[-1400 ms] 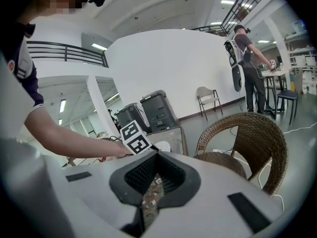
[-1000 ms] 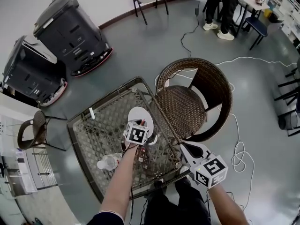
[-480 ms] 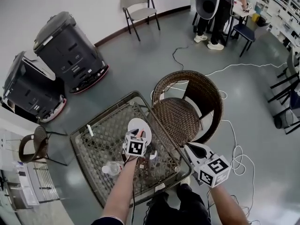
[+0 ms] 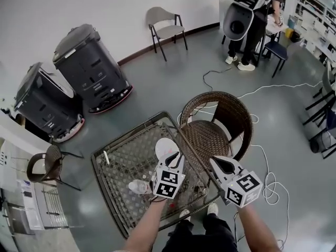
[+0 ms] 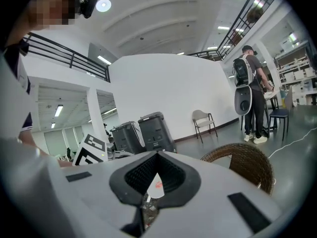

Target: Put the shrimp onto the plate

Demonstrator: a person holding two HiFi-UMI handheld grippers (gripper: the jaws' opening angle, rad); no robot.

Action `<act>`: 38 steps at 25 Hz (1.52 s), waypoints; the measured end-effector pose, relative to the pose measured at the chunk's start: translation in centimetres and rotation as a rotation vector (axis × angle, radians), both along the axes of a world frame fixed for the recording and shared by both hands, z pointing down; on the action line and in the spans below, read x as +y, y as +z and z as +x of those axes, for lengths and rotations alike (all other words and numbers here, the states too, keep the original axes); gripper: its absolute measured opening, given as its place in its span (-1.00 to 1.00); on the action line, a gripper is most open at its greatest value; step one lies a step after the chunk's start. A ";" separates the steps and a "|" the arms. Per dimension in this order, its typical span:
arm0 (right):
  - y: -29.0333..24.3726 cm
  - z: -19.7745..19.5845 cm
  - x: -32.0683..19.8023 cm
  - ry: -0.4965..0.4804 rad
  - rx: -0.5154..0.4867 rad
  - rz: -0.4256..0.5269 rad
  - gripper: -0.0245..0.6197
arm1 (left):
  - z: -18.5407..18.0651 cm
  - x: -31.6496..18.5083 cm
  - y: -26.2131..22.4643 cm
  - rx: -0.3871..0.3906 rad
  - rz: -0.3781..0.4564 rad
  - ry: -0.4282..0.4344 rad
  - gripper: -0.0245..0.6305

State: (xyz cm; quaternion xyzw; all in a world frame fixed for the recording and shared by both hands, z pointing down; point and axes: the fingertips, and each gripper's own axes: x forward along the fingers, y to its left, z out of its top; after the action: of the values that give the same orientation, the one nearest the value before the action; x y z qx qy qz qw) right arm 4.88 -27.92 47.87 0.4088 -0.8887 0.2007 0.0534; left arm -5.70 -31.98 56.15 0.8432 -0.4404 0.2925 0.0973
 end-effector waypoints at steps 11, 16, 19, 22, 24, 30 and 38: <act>-5.9 -3.0 1.3 -0.051 0.020 0.127 -0.90 | 2.2 4.6 -10.0 0.232 0.112 0.057 -0.90; -7.4 -4.0 2.2 -0.064 0.016 0.169 -0.90 | 1.3 6.3 -12.8 0.330 0.143 0.050 -0.90; -8.0 -4.2 2.7 -0.066 0.015 0.180 -0.90 | 1.1 7.2 -14.5 0.388 0.155 0.042 -0.90; -8.8 -4.8 3.1 -0.081 0.011 0.200 -0.90 | 0.9 7.9 -16.0 0.433 0.165 0.043 -0.90; -9.3 -5.2 3.2 -0.091 0.010 0.216 -0.90 | 0.9 8.1 -16.5 0.446 0.171 0.048 -0.90; -9.8 -5.6 3.5 -0.091 0.011 0.243 -0.90 | 0.7 8.4 -16.6 0.464 0.177 0.059 -0.90; -10.4 -6.0 3.6 -0.097 0.014 0.243 -0.90 | 0.4 8.2 -17.1 0.477 0.169 0.062 -0.90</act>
State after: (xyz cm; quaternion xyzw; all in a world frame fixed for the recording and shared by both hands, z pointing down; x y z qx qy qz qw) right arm -1.13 -24.35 37.48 0.3703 -0.9247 0.0857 0.0193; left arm -5.35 -23.76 39.08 0.9066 -0.4019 0.0503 0.1185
